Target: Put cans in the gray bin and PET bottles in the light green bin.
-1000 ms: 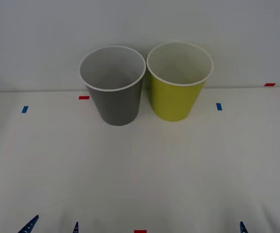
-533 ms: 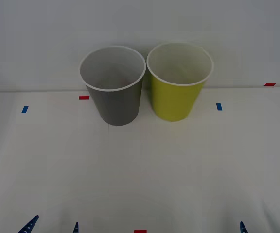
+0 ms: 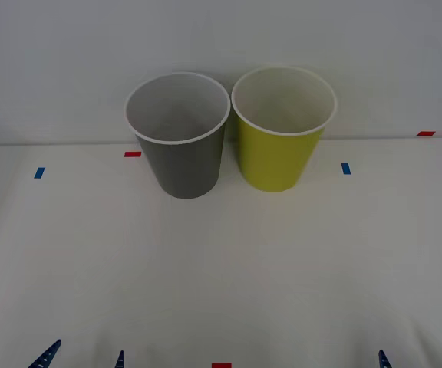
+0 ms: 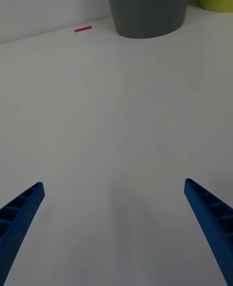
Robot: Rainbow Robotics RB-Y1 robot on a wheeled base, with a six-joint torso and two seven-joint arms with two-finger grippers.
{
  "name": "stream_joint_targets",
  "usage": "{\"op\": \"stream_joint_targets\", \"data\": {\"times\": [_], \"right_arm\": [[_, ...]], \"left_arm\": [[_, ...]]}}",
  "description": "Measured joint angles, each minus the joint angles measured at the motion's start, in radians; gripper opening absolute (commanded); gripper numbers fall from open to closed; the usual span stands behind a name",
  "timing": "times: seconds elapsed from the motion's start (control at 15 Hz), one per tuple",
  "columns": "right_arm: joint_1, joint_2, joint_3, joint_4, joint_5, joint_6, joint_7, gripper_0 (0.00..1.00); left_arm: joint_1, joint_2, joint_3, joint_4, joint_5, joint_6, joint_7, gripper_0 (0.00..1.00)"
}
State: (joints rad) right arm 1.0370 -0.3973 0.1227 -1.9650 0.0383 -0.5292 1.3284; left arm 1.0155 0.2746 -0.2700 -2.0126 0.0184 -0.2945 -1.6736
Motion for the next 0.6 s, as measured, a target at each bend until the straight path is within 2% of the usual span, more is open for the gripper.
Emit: {"op": "stream_joint_targets", "data": {"times": [0.6], "right_arm": [[0.000,0.000,0.000,0.000,0.000,0.000,0.000,1.00]], "left_arm": [[0.000,0.000,0.000,0.000,0.000,0.000,0.000,1.00]]}}
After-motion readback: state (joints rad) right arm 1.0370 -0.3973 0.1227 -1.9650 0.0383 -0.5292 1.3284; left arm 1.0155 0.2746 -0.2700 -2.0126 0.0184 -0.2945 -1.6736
